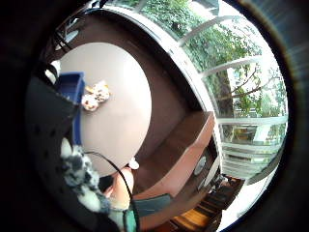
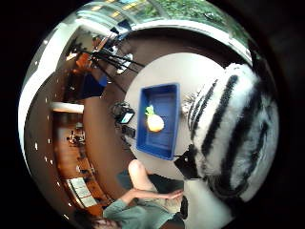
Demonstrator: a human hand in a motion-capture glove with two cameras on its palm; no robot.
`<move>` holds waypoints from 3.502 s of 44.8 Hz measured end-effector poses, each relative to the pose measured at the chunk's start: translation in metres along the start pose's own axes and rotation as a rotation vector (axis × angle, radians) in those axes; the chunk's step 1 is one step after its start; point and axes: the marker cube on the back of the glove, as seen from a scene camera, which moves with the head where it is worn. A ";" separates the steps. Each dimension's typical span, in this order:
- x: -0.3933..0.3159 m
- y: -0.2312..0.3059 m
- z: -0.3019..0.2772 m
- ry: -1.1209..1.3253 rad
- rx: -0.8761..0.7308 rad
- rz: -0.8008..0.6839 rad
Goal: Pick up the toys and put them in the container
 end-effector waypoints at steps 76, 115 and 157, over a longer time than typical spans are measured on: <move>-0.061 -0.064 0.115 -0.082 -0.215 -0.192; -0.007 -0.092 0.361 -0.126 -0.177 -0.085; -0.091 -0.029 -0.003 -0.001 0.093 -0.057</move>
